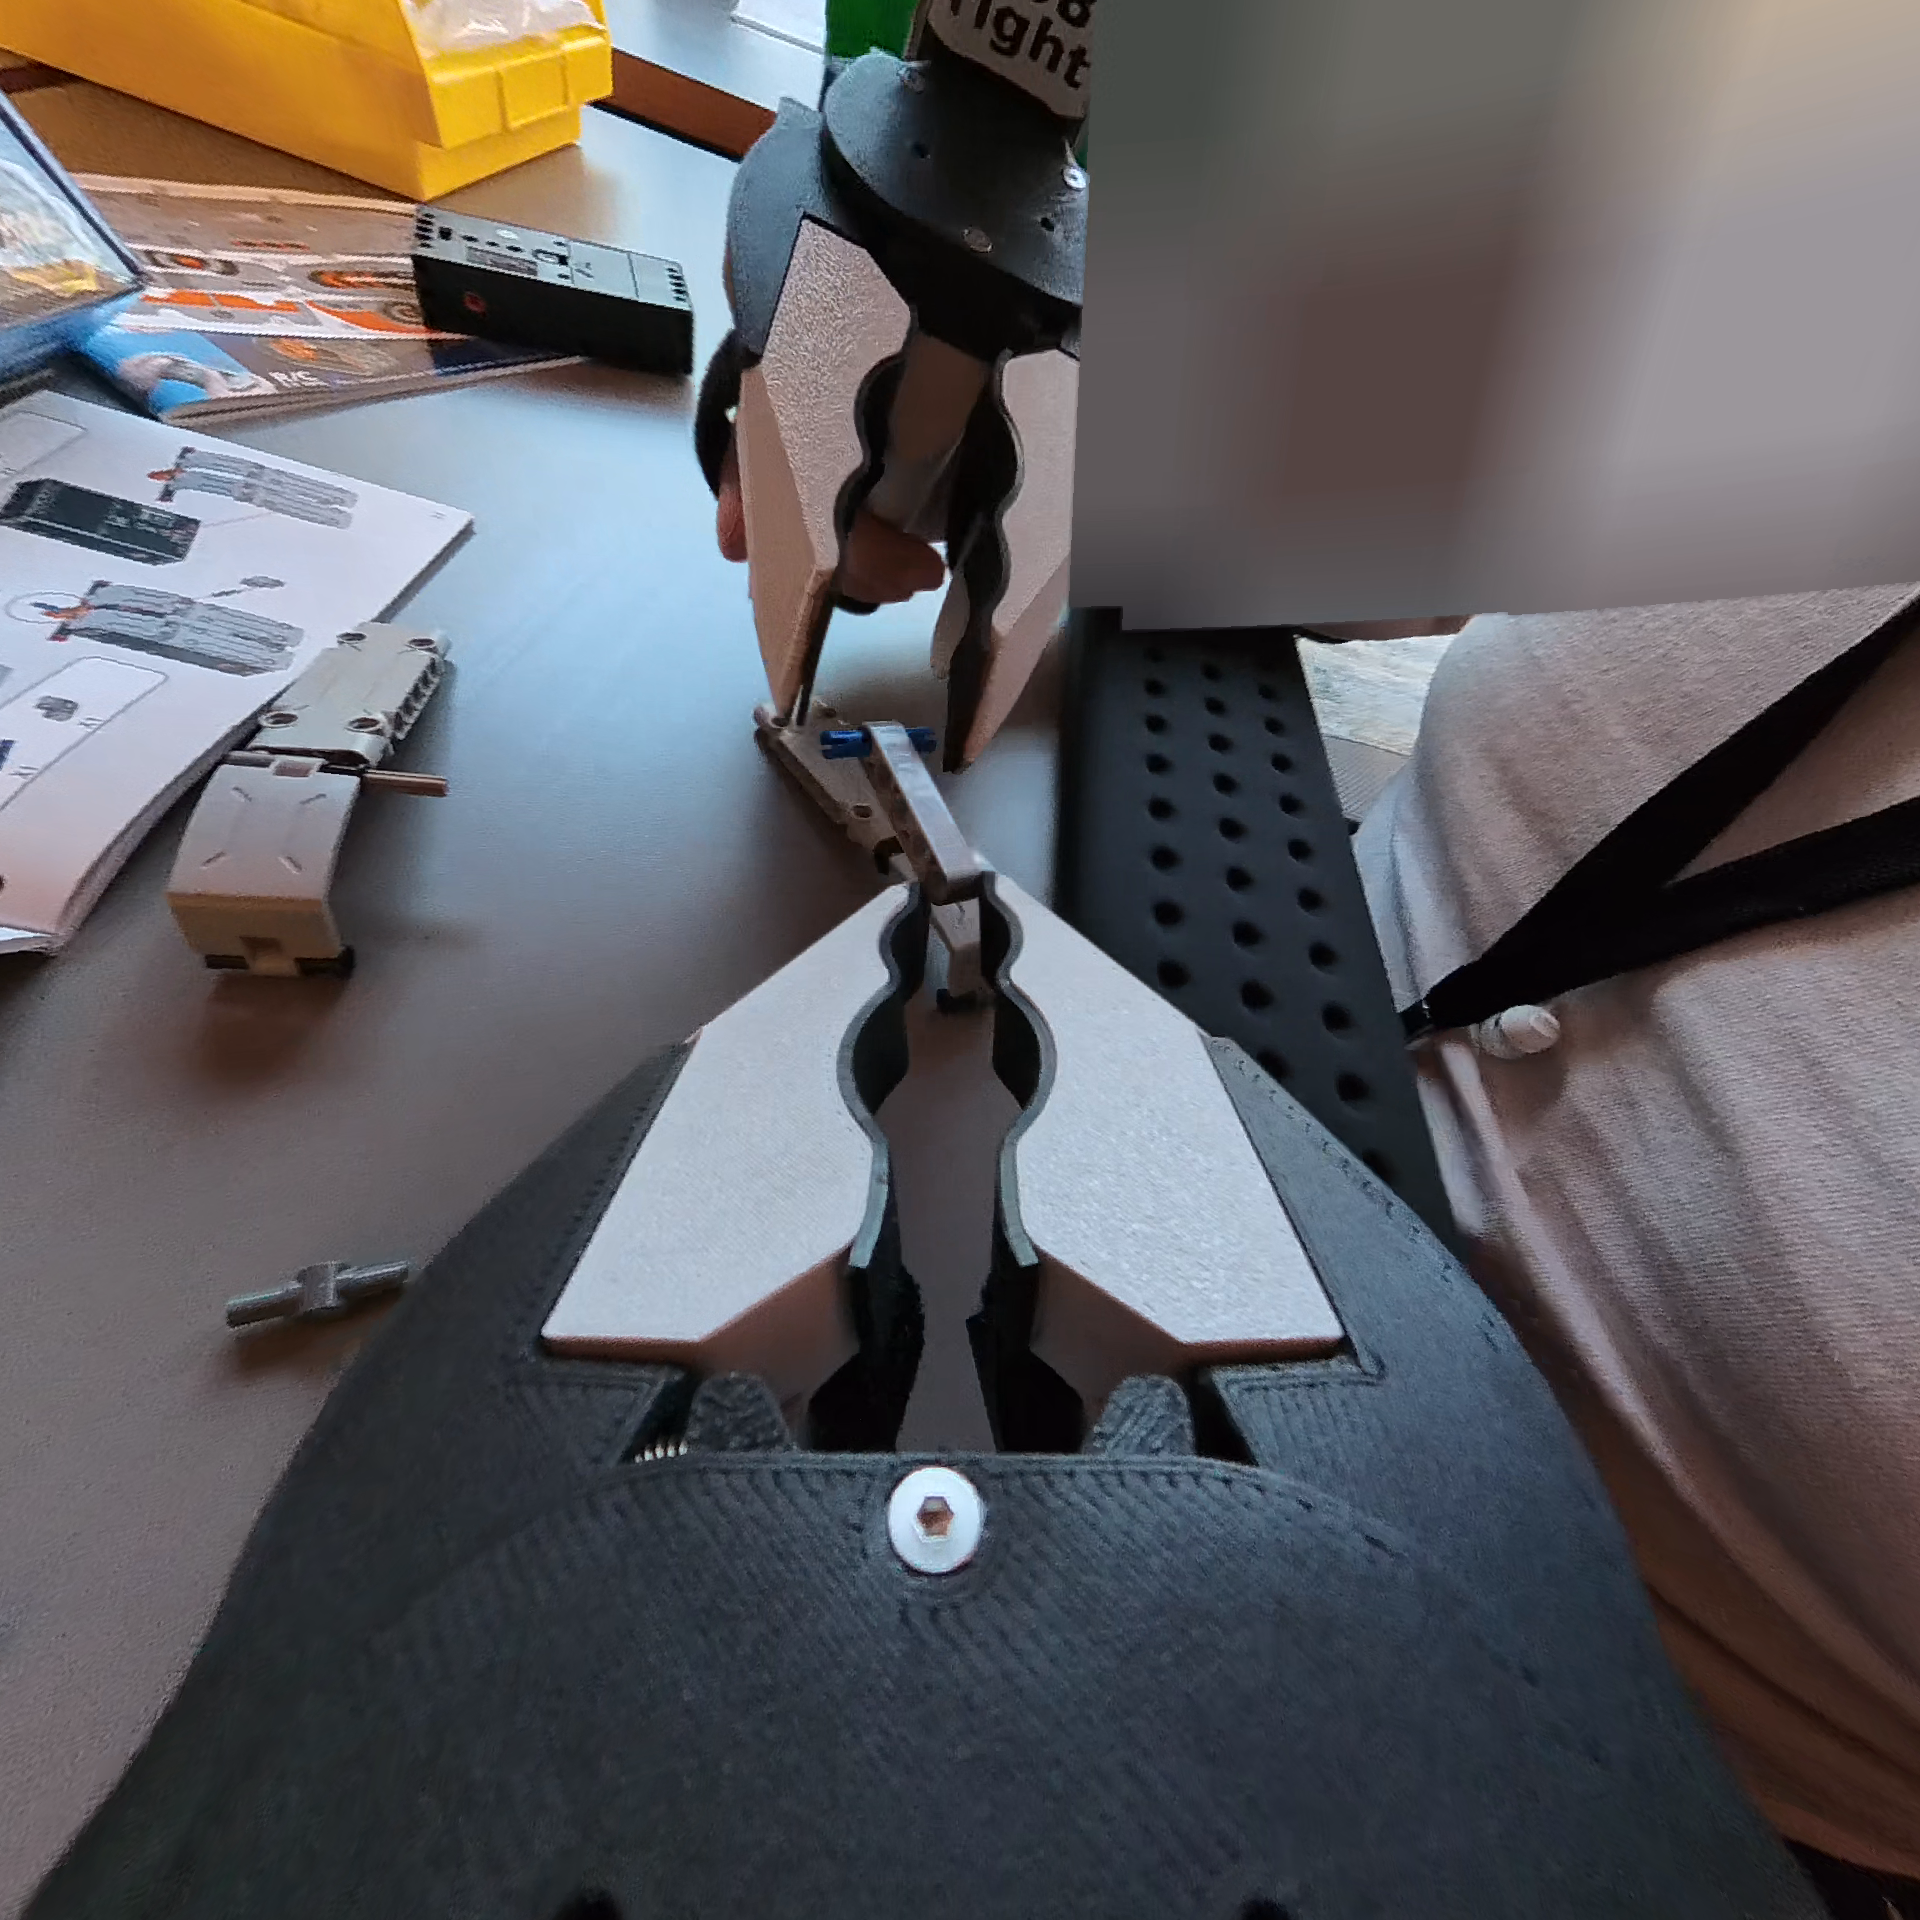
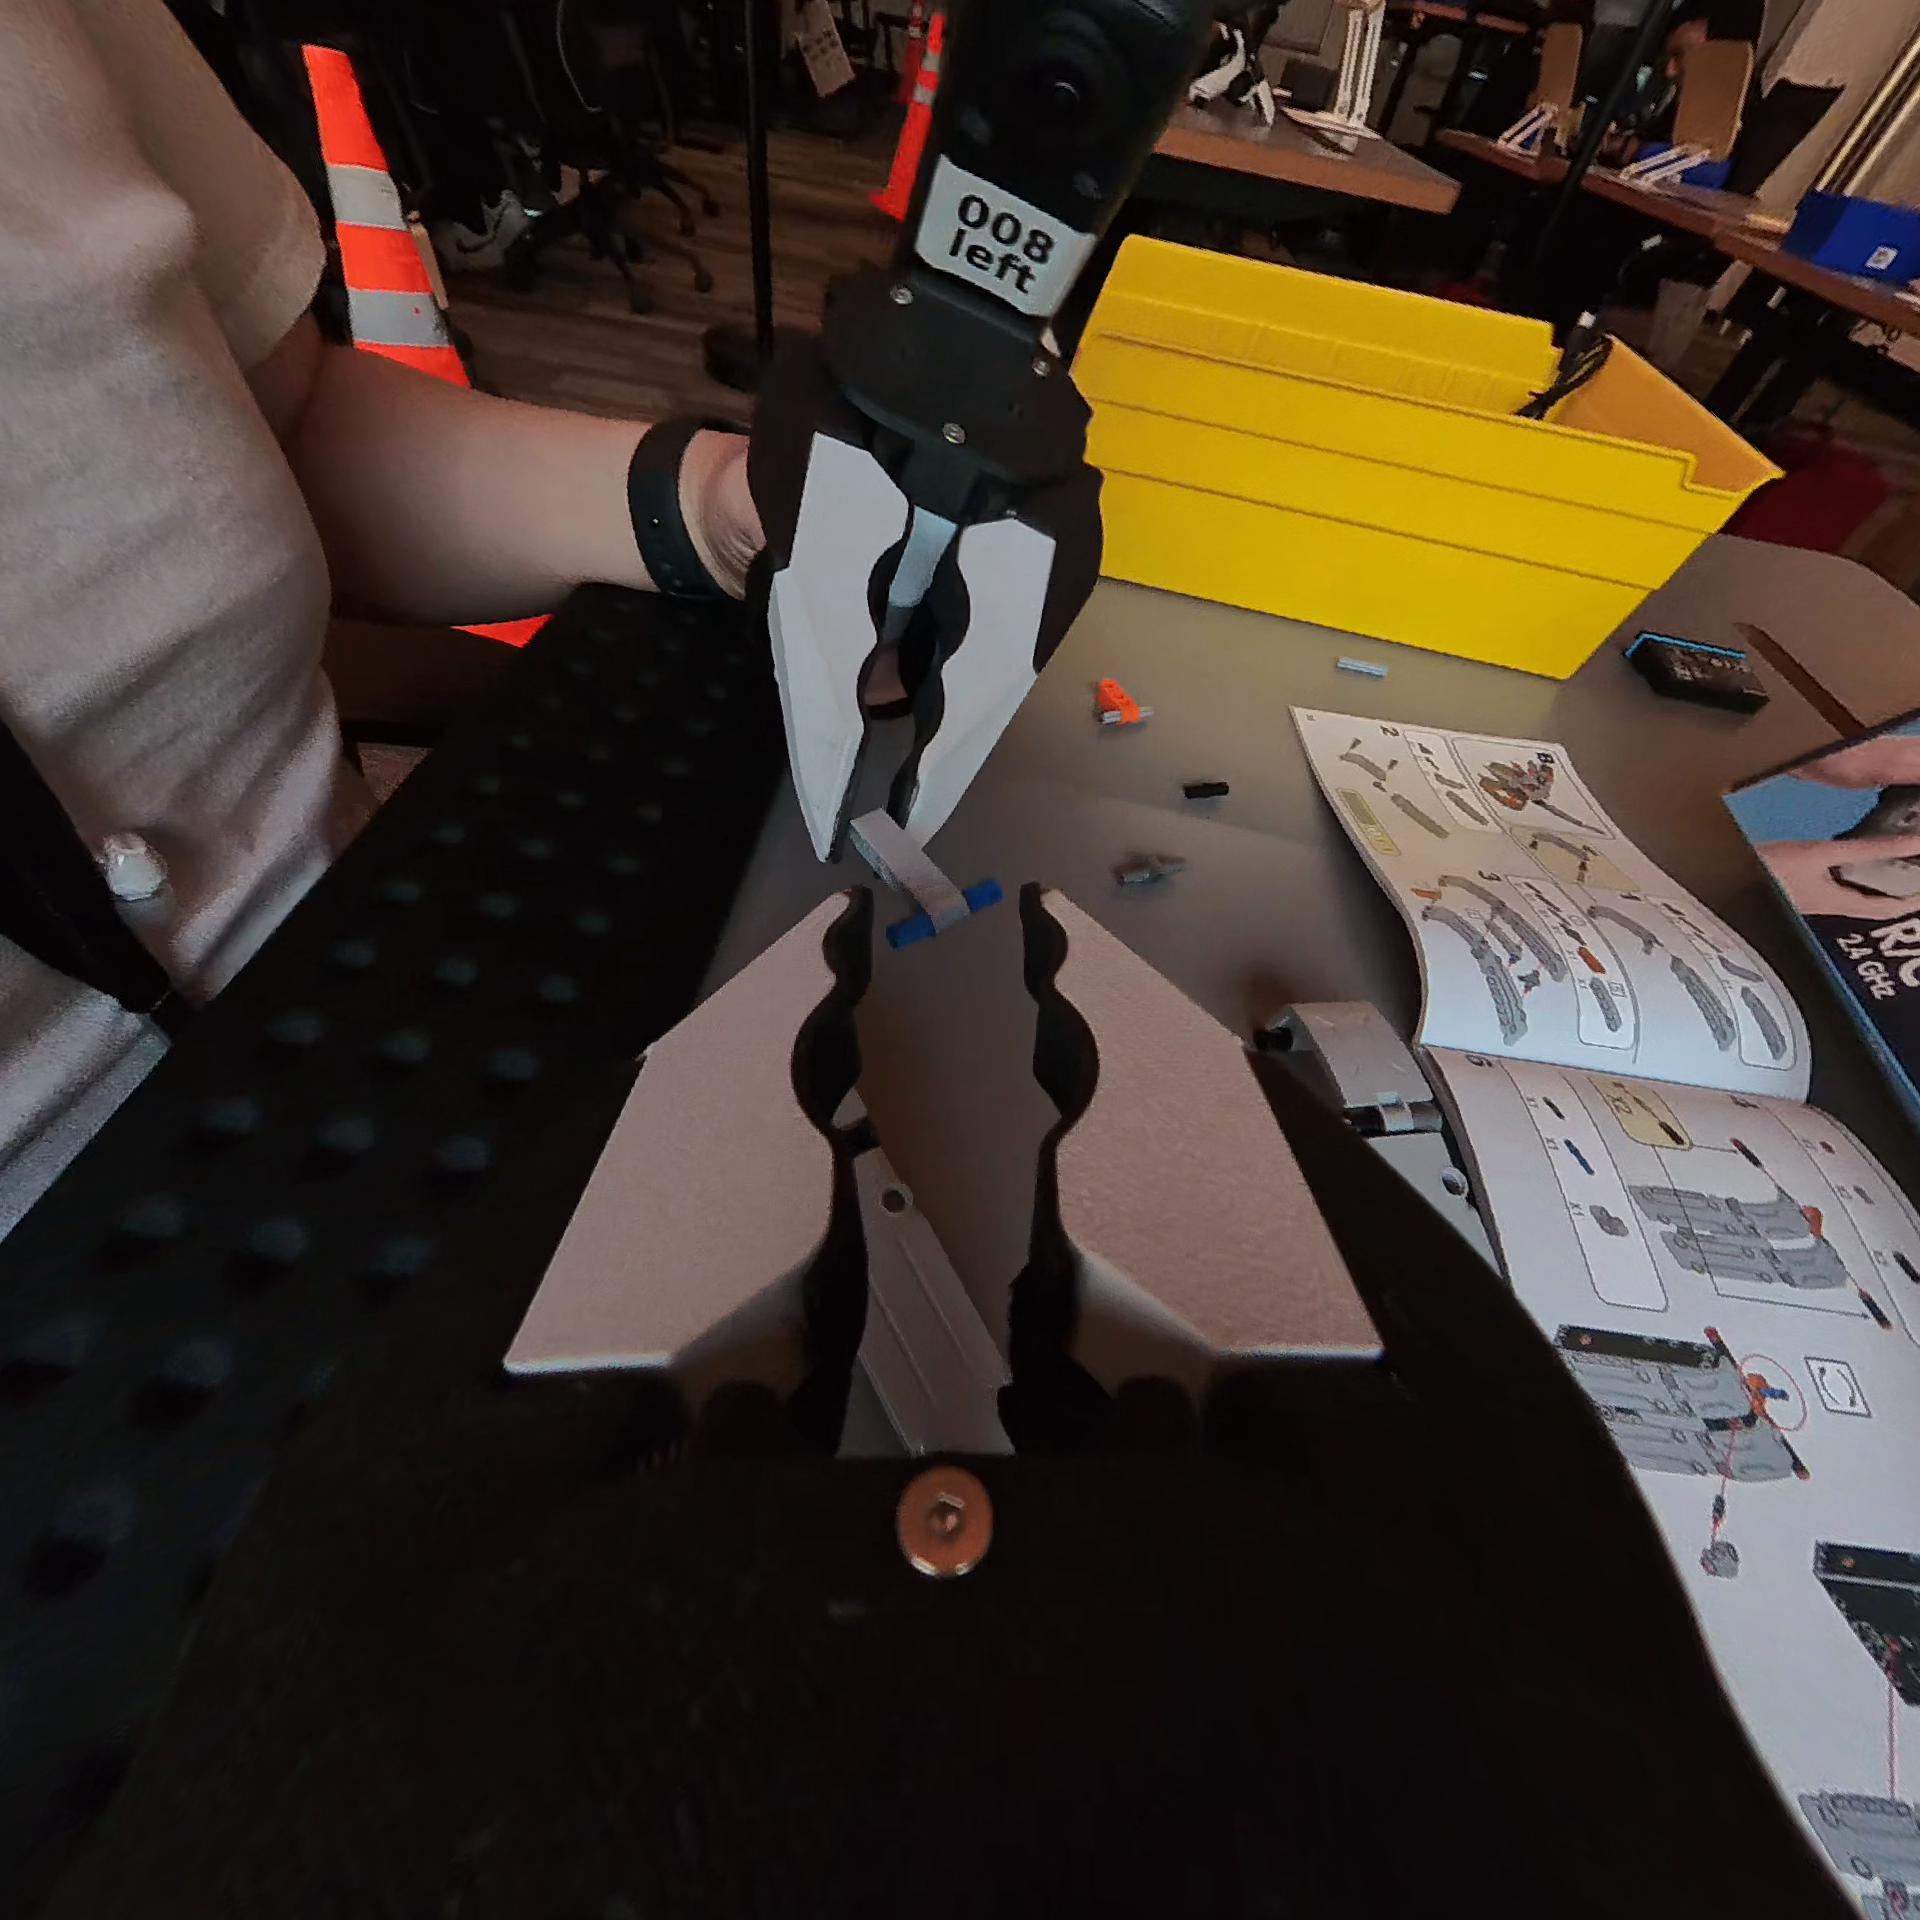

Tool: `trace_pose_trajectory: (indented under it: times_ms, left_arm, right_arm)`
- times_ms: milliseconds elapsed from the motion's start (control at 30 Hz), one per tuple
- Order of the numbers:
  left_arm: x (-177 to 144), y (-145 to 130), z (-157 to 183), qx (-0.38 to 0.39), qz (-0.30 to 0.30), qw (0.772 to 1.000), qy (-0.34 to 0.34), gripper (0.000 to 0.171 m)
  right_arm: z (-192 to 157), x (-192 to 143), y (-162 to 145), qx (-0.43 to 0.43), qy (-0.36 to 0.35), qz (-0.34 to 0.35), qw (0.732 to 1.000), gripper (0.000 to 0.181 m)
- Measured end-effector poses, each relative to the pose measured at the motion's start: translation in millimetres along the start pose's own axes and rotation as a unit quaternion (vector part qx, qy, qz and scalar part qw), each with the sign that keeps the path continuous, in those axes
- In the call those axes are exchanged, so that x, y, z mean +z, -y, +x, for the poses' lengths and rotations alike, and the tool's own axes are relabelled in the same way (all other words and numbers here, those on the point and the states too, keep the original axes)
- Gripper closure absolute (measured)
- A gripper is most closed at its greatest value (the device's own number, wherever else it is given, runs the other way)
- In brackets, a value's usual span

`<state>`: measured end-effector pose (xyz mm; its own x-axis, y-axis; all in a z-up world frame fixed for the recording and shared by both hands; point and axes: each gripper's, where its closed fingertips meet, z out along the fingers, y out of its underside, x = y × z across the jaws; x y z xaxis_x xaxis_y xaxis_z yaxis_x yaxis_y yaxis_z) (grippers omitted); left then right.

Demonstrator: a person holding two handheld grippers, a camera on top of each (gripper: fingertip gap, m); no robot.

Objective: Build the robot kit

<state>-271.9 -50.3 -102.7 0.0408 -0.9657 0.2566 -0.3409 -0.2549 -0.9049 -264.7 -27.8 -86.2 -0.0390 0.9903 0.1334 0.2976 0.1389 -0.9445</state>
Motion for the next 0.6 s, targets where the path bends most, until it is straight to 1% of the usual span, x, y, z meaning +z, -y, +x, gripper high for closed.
trace_pose_trajectory:
  times_ms: [133, 167, 233, 267, 400, 433, 500, 533, 600]
  left_arm:
    - [-3, 4, 4, -0.015, 0.015, 1.0, -0.023, 0.164]
    - [-4, 6, 6, -0.019, 0.021, 0.999, -0.03, 0.164]
    - [-7, 9, 8, -0.025, 0.033, 0.998, -0.04, 0.164]
    - [-8, 11, 9, -0.026, 0.038, 0.998, -0.044, 0.164]
    - [-10, 13, 14, -0.025, 0.044, 0.997, -0.058, 0.165]
    - [-9, 13, 15, -0.022, 0.045, 0.997, -0.059, 0.165]
    - [-9, 13, 18, -0.02, 0.043, 0.996, -0.069, 0.164]
    - [-8, 13, 20, -0.02, 0.042, 0.996, -0.074, 0.164]
    - [-7, 11, 20, -0.02, 0.038, 0.996, -0.076, 0.164]
  right_arm:
    - [-5, 3, -4, 0.003, 0.015, -0.012, 1.0, 0.159]
    - [-6, 4, -4, 0.008, 0.02, -0.009, 1.0, 0.157]
    - [-10, 6, -2, 0.033, 0.038, 0.001, 0.999, 0.147]
    - [-12, 7, -1, 0.042, 0.046, 0.005, 0.998, 0.145]
    - [-15, 5, 10, 0.033, 0.051, 0.032, 0.998, 0.146]
    - [-16, 4, 12, 0.038, 0.056, 0.035, 0.997, 0.149]
    - [-20, 1, 13, 0.046, 0.073, 0.04, 0.995, 0.164]
    - [-21, 1, 14, 0.049, 0.077, 0.042, 0.995, 0.167]
    - [-22, 1, 14, 0.056, 0.082, 0.044, 0.994, 0.166]
